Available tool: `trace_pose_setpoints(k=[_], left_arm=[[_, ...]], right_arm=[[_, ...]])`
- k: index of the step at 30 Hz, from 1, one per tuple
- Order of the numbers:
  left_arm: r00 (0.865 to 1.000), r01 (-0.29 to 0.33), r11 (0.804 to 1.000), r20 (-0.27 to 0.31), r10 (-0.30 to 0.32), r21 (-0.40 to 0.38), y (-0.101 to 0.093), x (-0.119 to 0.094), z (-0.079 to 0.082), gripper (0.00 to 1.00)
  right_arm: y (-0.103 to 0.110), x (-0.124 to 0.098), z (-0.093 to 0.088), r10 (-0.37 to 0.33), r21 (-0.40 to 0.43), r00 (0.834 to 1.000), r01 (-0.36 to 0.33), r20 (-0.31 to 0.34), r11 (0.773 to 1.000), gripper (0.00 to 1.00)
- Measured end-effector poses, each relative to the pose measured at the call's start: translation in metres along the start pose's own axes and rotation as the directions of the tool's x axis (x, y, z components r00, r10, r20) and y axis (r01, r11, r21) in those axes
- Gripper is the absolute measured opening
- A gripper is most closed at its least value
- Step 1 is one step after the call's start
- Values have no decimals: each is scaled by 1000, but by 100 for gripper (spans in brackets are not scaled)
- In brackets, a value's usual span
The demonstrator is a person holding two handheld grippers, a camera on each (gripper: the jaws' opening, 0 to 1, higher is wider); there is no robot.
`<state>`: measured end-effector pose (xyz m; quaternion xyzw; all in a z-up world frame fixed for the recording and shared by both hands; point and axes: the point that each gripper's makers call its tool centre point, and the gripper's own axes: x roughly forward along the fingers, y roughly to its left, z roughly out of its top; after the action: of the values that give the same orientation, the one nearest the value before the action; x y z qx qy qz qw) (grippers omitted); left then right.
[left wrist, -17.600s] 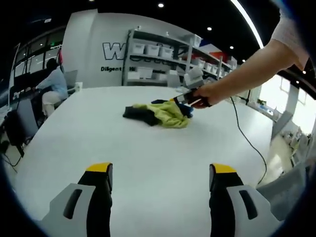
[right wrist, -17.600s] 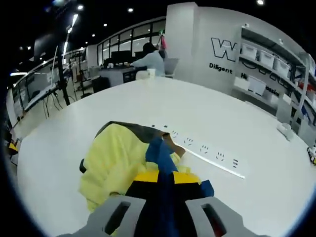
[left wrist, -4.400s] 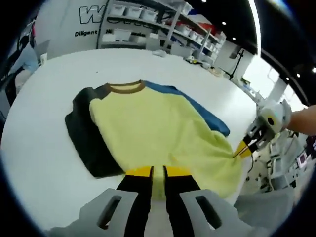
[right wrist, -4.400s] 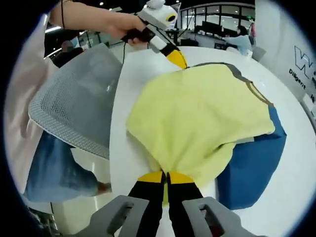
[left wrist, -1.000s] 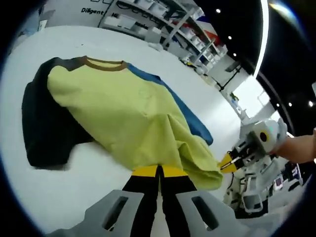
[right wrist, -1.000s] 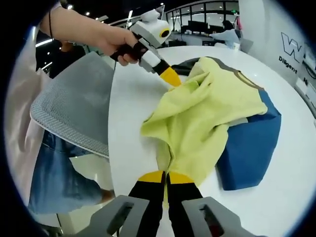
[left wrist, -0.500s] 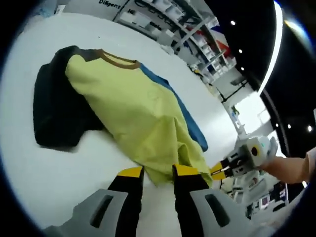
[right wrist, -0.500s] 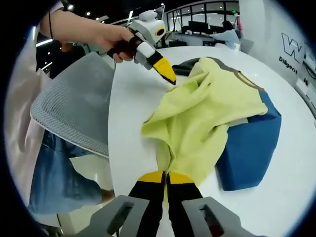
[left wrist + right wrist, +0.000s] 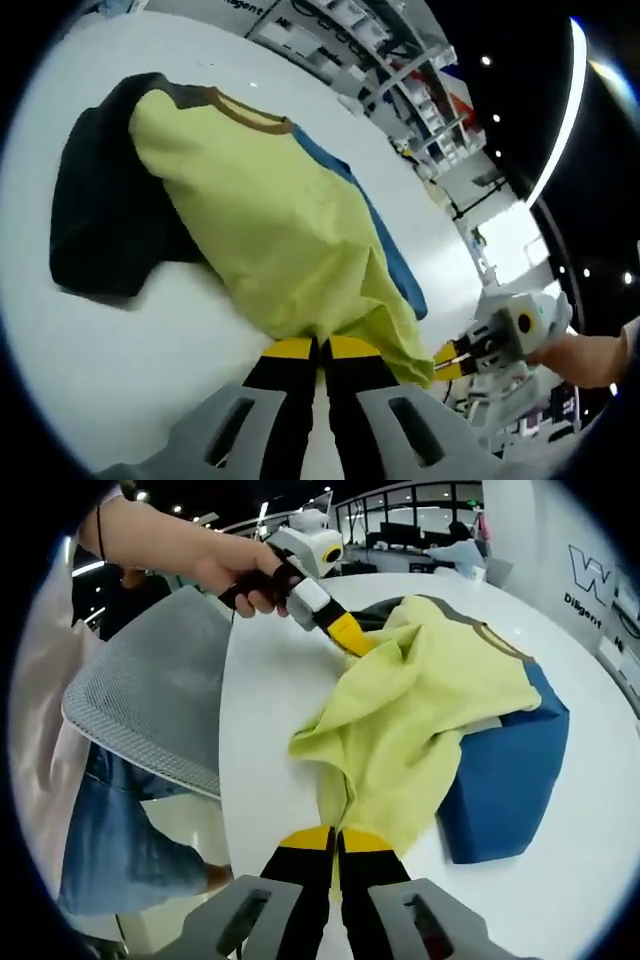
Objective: Fold the garment on the visible template until the final outline fits inside the template.
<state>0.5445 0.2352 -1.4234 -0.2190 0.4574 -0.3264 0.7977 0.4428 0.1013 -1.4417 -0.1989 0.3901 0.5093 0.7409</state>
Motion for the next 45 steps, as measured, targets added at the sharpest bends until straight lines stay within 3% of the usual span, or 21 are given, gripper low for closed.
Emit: trace_pose_setpoints(k=[6,12,15,19,21,29,32,33,35,36,37,38,42,45], left_arm=[[1000,28,1000,-5,-28,12,-2,-37,19,0],[996,50,999,-72,-50,-5,8,-81,25,0],[991,49,998,-123,-52,-25,16,-94,20,0],[974,42,999,-224,-48,-32,30,-111,5,0],[959,32,999,-283,-35,-13,36,-120,-4,0],[921,-20,999,-390,4,-37,46,-134,-34,0],[893,-46,999,-448,32,-21,58,-138,-48,0],[887,-56,998,-459,44,-11,61,-139,-51,0],[861,-90,995,-498,103,49,73,-144,-59,0],[838,-103,991,-529,135,89,78,-146,-66,0],[832,-108,989,-536,145,100,81,-147,-67,0],[826,-112,987,-541,156,113,82,-147,-70,0],[831,-103,991,-540,133,85,81,-146,-73,0],[821,-97,992,-557,128,86,82,-147,-78,0]], right_arm=[[0,-1,1,3,-14,1000,-3,-1,1000,0],[-2,-3,0,3,-32,1000,-3,-4,999,0],[0,-5,0,9,-51,1000,-9,-6,999,0],[1,-7,0,12,-71,1000,-13,-15,997,0],[2,-9,0,15,-81,1000,-16,-19,997,0],[10,-14,-1,44,-126,998,-49,-36,991,0],[22,-14,3,89,-145,995,-94,-42,985,0],[32,-14,4,137,-143,990,-142,-42,980,0],[38,-13,3,155,-155,987,-161,-51,975,0],[40,-12,1,158,-158,986,-166,-58,973,0],[41,-11,-1,161,-163,985,-170,-67,972,0],[40,-8,-4,154,-165,985,-165,-78,972,0],[36,-4,-11,139,-152,985,-153,-100,976,0],[36,-3,-16,138,-149,984,-155,-116,977,0]])
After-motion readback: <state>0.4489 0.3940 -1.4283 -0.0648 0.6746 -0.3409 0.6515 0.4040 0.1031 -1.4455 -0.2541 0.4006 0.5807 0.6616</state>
